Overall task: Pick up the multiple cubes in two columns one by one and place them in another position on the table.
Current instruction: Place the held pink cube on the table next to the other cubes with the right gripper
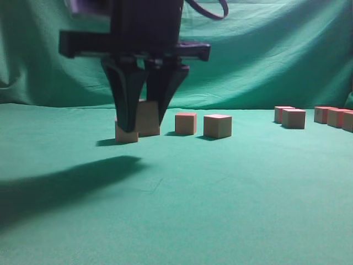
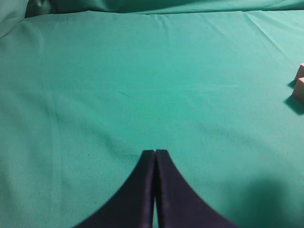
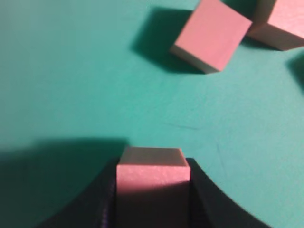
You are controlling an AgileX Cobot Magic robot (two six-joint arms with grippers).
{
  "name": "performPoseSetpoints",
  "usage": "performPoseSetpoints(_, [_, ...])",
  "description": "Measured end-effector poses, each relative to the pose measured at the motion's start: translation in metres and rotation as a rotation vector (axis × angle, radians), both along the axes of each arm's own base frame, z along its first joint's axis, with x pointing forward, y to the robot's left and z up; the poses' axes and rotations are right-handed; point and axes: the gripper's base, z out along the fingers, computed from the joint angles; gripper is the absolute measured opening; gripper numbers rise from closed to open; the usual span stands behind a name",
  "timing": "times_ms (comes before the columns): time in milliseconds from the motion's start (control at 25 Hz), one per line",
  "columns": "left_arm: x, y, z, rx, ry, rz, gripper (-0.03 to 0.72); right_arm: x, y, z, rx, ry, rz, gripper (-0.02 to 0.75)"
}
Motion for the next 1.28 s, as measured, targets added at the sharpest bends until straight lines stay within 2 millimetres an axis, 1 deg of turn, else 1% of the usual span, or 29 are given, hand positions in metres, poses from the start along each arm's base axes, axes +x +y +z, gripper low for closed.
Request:
performPoseSetpoints(120, [0.0, 0.0, 0.0, 0.0, 0.0, 0.0, 0.0, 0.008, 0.001, -0.009, 0.002, -0.031, 0.001, 0.271])
performPoseSetpoints(320, [0.0, 0.0, 0.0, 0.0, 0.0, 0.0, 0.0, 0.016, 0.003, -0.018, 0.004, -0.077, 0.019, 0.271])
performPoseSetpoints(600, [0.0, 0.0, 0.0, 0.0, 0.0, 0.0, 0.0, 0.027, 0.005, -0.021, -0.003, -0.108, 0.023, 0.271])
performPoseSetpoints(800, [0.0, 0.0, 0.0, 0.0, 0.0, 0.0, 0.0, 0.028, 0.005, -0.027, -0.018, -0.095, 0.02, 0.271])
performPoseSetpoints(1280, [0.0, 0.0, 0.0, 0.0, 0.0, 0.0, 0.0, 0.027, 0.005, -0.025, -0.015, -0.082, 0.005, 0.271])
